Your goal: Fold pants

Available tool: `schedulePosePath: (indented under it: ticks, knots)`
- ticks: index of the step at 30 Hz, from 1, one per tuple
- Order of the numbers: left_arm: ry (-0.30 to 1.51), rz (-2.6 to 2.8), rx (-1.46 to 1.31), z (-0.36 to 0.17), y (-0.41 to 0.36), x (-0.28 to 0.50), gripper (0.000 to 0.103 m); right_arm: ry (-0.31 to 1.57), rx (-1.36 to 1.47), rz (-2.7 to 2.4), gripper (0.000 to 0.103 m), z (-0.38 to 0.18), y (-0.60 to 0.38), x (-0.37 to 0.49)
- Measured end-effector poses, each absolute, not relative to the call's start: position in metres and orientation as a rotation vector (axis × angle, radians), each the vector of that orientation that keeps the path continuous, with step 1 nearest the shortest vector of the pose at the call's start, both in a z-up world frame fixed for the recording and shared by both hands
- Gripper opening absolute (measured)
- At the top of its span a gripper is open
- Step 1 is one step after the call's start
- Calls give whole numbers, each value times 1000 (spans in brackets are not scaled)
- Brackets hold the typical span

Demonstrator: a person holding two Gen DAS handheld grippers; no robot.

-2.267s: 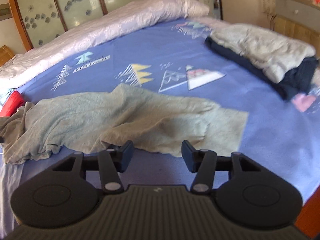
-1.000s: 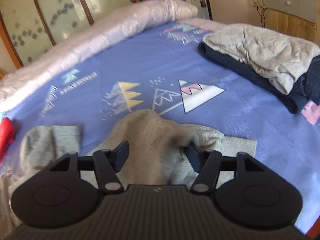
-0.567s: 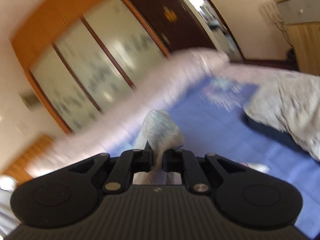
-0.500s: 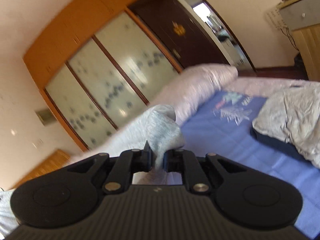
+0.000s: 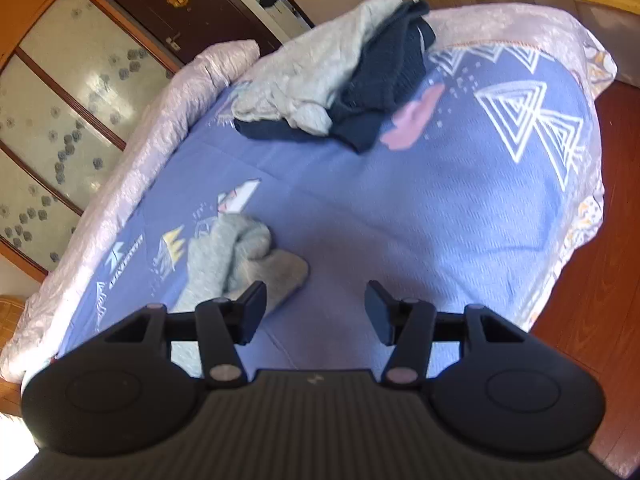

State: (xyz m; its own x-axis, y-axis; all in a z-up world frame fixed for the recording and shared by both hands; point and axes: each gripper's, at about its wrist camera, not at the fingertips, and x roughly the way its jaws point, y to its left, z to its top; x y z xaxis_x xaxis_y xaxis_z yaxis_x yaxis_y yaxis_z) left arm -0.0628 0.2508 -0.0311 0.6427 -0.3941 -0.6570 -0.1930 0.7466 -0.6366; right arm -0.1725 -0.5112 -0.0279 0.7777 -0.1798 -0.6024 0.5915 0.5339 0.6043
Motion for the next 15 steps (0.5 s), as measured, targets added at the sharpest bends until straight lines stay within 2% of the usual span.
schedulePosePath:
  ticks: [4,8,12,15]
  knots:
    - [873,-192,-645,-8,219,-43,77,468,874,-418,58,-11,-500,-154]
    - [951,-191,-576,-23,192,-36,86,481,782,-353,58,-1,-481,-133]
    - [1084,-191,-653,-50,187,-36,87,494,709,-366,58,10,-487,-113]
    - [1116,-229,-778,-58,187,-42,88,508,671,-424,58,19,-508,-95]
